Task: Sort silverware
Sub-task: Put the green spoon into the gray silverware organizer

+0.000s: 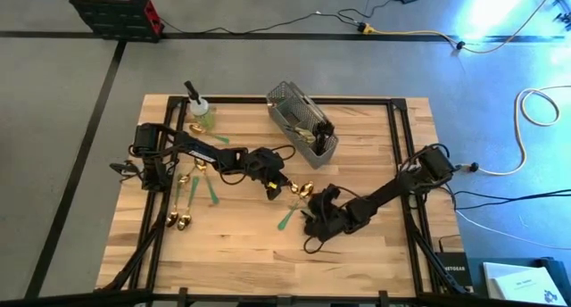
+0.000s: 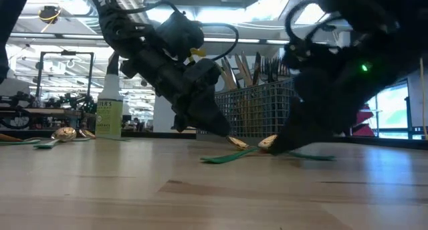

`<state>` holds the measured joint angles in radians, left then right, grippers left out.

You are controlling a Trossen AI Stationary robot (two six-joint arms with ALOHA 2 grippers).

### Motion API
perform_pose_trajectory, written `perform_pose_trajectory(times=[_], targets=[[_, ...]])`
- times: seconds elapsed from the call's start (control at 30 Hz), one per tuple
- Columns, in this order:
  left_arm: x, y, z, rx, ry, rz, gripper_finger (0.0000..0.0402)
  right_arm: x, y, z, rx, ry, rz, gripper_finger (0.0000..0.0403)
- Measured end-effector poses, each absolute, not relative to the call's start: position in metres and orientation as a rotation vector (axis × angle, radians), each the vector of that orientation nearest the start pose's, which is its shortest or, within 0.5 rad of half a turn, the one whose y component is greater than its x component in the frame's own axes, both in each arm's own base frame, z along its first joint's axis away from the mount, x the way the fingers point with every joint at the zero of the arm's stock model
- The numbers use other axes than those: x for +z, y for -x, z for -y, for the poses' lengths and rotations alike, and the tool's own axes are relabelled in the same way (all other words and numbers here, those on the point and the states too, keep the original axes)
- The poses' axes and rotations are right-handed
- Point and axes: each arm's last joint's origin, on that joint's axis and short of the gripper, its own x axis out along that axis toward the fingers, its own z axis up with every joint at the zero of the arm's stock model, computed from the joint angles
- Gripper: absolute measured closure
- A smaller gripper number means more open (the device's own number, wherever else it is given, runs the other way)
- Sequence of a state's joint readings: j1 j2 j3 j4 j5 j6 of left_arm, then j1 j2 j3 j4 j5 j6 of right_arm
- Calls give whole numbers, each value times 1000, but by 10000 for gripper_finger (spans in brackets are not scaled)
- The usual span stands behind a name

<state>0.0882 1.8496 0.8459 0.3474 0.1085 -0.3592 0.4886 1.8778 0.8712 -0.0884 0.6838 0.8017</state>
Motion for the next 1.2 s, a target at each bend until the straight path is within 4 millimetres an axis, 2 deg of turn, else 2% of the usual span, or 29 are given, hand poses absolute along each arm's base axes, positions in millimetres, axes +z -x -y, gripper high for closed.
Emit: perform_pose_trajectory(times=[0.1,0.2,0.33,0.43,0.67,1.2], targets=[[124,-350,-28,100,412,-652,334,115,-297,-148,-520,-41,-771,121],[124,-350,-28,100,411,-654,334,125,-294,-158,-563,43,-759,166],[124,-350,-28,100,411,-655,334,123,-287,-162,-576,58,-758,226],[124,-350,-28,99,412,-654,334,115,-281,-160,-589,18,-801,253],[123,-350,-28,93,409,-659,334,100,-278,-160,-595,8,-878,287],[124,-351,-24,88,429,-650,334,95,-280,-161,-598,8,-866,323]])
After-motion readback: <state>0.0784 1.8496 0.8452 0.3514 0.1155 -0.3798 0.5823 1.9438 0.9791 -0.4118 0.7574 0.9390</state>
